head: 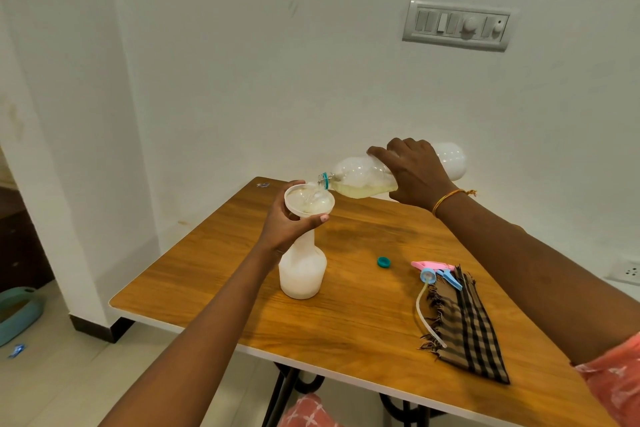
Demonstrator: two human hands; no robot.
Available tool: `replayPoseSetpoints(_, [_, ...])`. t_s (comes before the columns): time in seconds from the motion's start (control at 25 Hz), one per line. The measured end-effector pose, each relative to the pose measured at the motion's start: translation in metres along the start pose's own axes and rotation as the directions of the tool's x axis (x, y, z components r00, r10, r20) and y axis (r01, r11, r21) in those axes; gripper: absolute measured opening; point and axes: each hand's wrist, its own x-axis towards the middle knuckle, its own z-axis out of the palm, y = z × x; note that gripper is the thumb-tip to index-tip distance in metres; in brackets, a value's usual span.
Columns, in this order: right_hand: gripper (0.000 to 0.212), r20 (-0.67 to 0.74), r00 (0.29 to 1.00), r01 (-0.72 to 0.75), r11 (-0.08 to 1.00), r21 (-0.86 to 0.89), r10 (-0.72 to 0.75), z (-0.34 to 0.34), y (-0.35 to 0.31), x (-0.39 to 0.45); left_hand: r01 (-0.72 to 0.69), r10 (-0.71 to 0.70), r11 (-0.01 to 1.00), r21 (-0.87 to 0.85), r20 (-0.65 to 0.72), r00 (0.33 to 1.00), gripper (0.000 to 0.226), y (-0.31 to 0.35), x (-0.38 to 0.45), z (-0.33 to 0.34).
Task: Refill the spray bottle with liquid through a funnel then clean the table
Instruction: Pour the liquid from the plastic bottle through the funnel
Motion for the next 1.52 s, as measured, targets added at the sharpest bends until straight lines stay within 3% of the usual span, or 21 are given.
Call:
replayPoseSetpoints(0.48, [0.084,0.001,1.000,-0.004,0.999,0.035,0.004,0.006,-0.003,-0.001,0.009,-0.009,1.000,-0.019,-0.001,1.000,0.077,0.000,0.000,0.001])
replayPoseSetpoints(0.64, [0.088,-0.005,0.998,-0.055,0.997,0.048,0.056,0.013,-0.008,-0.007,0.007,-0.007,1.000,-0.027,-0.001,1.000,0.071,-0.002,0.000,0.001])
replayPoseSetpoints(0.92, [0.086,-0.005,0.992,-0.123,0.983,0.136,0.125,0.017,-0.021,-0.015,0.006,-0.006,1.000,-0.020,0.006,1.000,0.084,-0.004,0.000,0.000])
replayPoseSetpoints(1.12, [0.088,0.016,0.979,-0.199,0.947,0.252,0.202,0.024,-0.030,-0.019,0.018,-0.018,0.999,-0.029,0.014,1.000,0.080,-0.008,0.000,0.000])
replayPoseSetpoints(1.32, [0.097,0.113,0.916,-0.379,0.743,0.551,0.384,0.035,-0.053,-0.023,0.014,-0.014,1.000,-0.011,0.019,1.000,0.091,-0.006,-0.003,0.001])
replayPoseSetpoints(1.52, [0.089,0.123,0.830,-0.427,0.479,0.767,0.545,0.034,-0.081,-0.030,0.032,-0.032,0.999,-0.029,0.001,0.999,0.088,-0.004,-0.004,0.001])
